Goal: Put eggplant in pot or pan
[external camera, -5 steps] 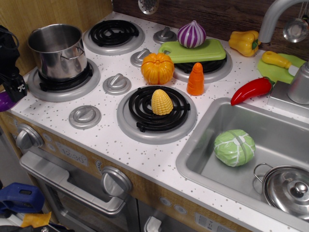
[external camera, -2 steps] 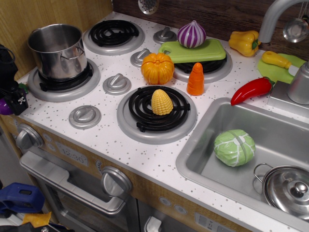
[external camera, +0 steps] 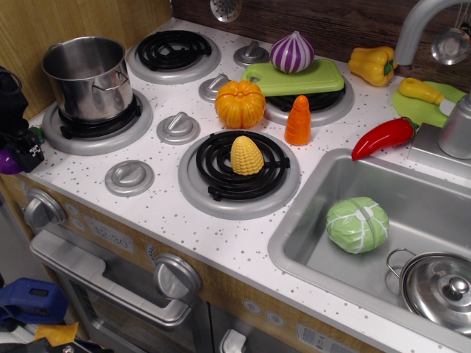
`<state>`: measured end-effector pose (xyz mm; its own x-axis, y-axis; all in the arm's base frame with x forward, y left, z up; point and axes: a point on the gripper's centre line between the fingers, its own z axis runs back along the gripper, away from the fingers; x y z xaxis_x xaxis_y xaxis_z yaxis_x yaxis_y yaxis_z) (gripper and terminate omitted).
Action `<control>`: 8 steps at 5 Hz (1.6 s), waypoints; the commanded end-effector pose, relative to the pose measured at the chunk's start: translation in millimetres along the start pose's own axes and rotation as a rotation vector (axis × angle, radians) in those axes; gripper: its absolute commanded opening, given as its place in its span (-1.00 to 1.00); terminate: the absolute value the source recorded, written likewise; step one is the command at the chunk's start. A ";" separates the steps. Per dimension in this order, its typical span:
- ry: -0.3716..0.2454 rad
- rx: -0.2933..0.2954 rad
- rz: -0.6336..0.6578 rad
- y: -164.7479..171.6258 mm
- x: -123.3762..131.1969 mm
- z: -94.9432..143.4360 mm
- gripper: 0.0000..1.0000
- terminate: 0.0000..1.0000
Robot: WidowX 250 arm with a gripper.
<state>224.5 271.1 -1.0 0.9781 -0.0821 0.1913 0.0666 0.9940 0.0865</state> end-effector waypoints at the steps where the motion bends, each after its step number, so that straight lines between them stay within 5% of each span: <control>1: 0.007 0.064 -0.002 6.6 2.0 18.1 -1.00 -1.00; 3: 0.078 0.164 0.012 0.4 8.4 79.9 -1.00 -1.00; 4: 0.066 0.236 0.005 -1.4 15.2 106.8 -1.00 -1.00; 5: 0.029 0.297 -0.074 -3.5 33.1 131.9 -1.00 -1.00; 8: -0.165 0.274 -0.283 -24.9 95.6 133.3 -1.00 -1.00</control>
<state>290.0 226.1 127.6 0.8875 -0.3735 0.2699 0.2663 0.8937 0.3612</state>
